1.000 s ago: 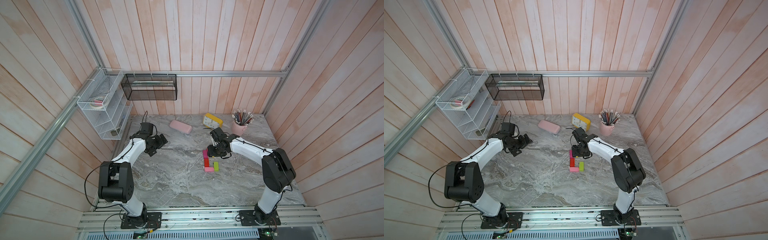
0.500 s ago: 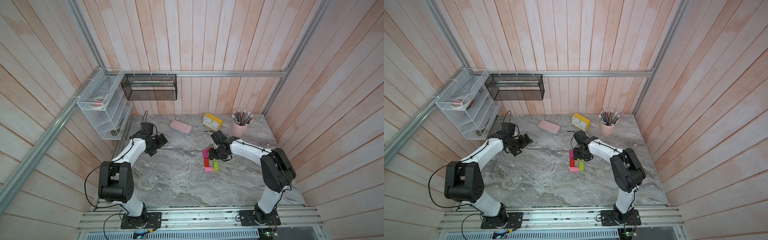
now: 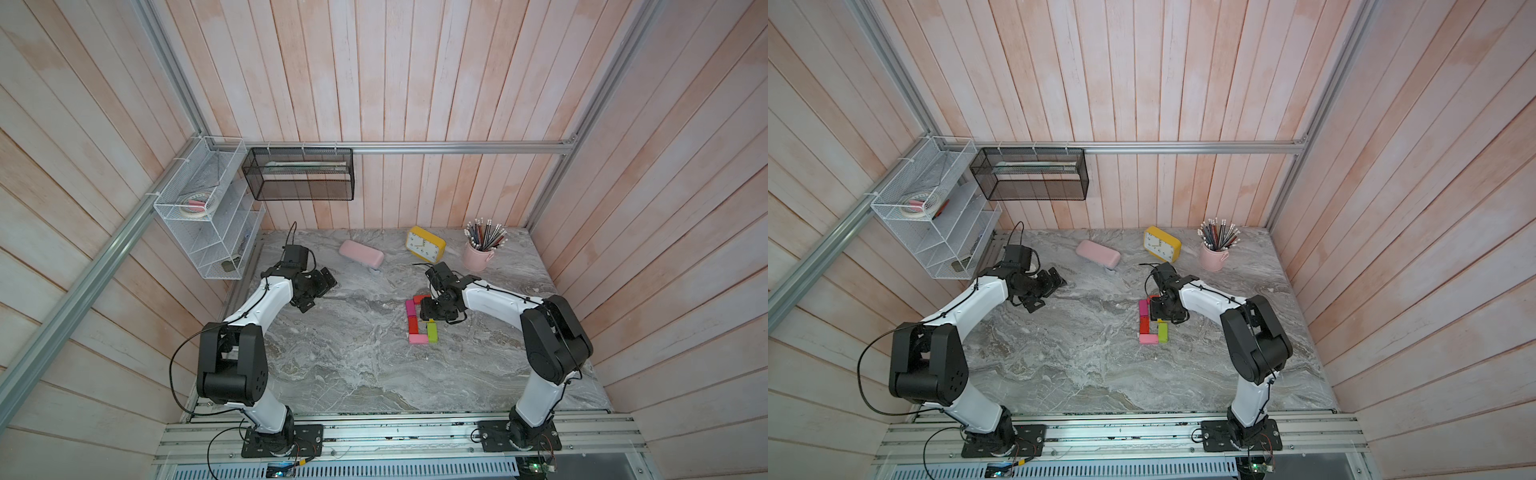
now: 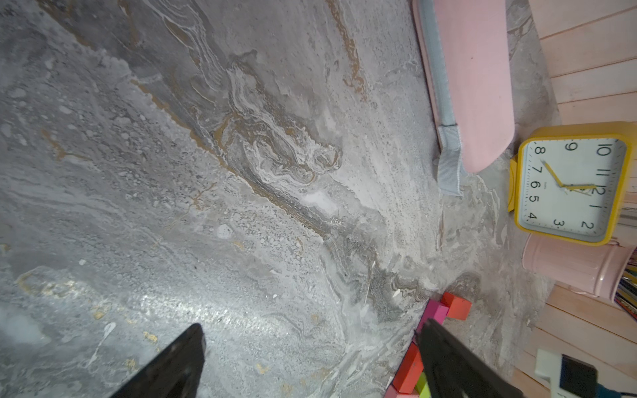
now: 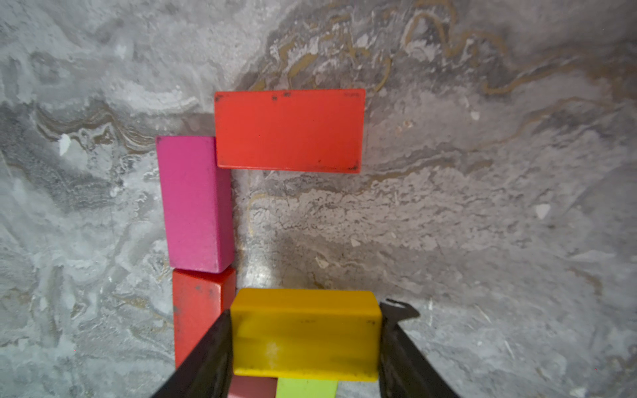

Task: Assemble the number 6 with building blocks
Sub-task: Assemble the building block at the center of the board.

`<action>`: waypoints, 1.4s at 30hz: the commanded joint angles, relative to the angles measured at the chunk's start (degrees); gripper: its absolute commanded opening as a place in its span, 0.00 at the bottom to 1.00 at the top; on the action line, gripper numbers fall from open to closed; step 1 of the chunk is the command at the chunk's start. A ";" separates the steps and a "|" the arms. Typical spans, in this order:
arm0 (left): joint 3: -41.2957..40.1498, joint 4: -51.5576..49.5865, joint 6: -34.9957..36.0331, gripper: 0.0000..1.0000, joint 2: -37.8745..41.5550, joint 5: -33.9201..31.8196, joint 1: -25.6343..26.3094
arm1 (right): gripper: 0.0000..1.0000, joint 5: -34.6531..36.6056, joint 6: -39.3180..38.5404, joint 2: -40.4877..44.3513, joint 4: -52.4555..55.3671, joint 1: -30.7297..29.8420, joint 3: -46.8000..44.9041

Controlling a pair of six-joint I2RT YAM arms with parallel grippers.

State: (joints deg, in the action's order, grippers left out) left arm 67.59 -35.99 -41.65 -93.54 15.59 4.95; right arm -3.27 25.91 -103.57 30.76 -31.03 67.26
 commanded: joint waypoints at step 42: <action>0.00 0.83 0.86 0.98 -0.95 -0.26 0.32 | 0.72 -7.92 3.86 0.92 -3.56 3.64 -2.15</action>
State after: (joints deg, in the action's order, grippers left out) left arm 67.59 -35.11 -41.60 -93.56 15.59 4.95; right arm -8.43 28.38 -104.53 28.67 -28.25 66.30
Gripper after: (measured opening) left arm 0.981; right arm 0.724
